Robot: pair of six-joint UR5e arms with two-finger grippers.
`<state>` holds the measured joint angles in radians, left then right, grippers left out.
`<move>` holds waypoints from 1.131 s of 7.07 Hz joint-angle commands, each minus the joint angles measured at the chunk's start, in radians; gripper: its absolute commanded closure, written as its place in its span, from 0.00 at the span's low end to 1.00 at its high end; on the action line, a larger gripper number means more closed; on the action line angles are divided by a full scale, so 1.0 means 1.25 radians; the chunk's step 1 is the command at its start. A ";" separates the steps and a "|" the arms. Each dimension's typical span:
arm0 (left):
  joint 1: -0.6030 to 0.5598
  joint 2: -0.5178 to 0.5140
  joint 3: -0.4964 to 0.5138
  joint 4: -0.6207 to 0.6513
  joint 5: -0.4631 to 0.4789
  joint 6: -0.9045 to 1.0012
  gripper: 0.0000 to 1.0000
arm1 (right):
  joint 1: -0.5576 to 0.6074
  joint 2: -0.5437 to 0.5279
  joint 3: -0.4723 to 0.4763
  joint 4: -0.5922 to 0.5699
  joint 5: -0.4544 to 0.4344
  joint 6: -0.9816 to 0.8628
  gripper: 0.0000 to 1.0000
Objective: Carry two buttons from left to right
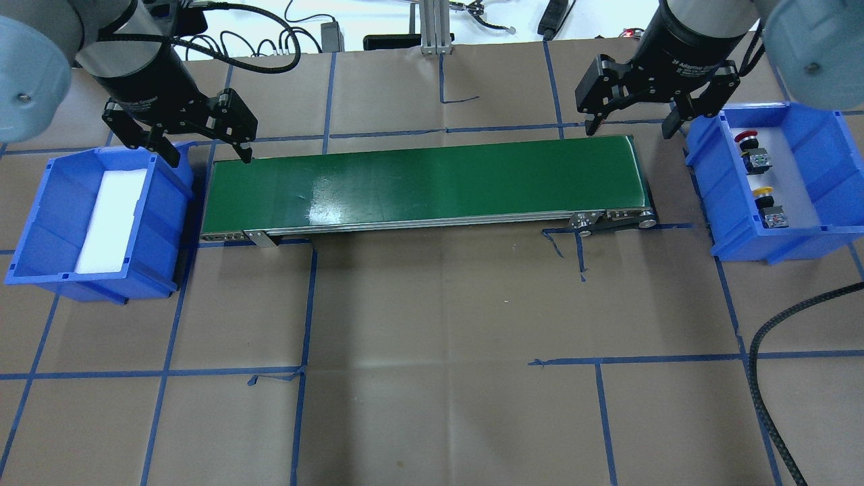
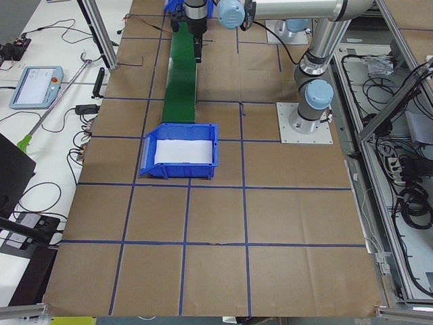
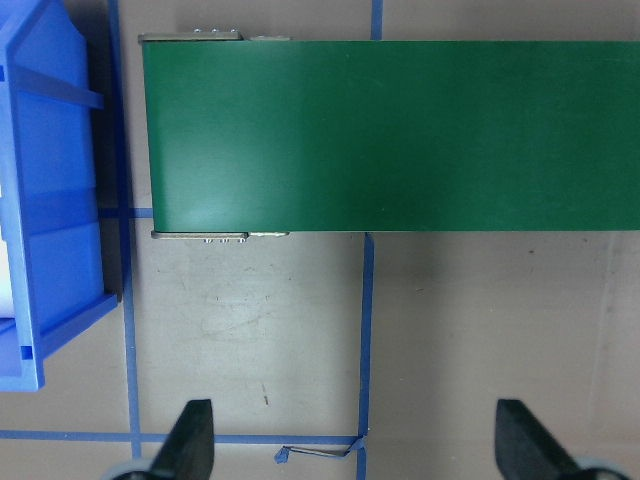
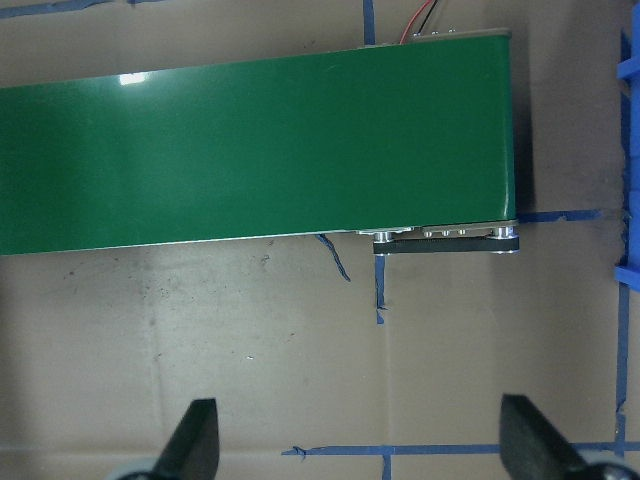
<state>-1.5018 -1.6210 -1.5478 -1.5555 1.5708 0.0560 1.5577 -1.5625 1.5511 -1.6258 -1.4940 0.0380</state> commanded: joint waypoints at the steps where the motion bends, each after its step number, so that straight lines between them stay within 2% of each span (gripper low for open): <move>1: 0.000 0.000 0.000 0.000 0.000 0.003 0.01 | 0.002 -0.009 0.007 -0.008 -0.009 -0.002 0.00; 8: 0.000 0.000 -0.001 -0.001 0.001 0.002 0.01 | 0.002 -0.009 0.006 0.002 -0.014 -0.012 0.00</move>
<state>-1.5018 -1.6214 -1.5492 -1.5570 1.5722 0.0587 1.5614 -1.5745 1.5590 -1.6231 -1.5110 0.0232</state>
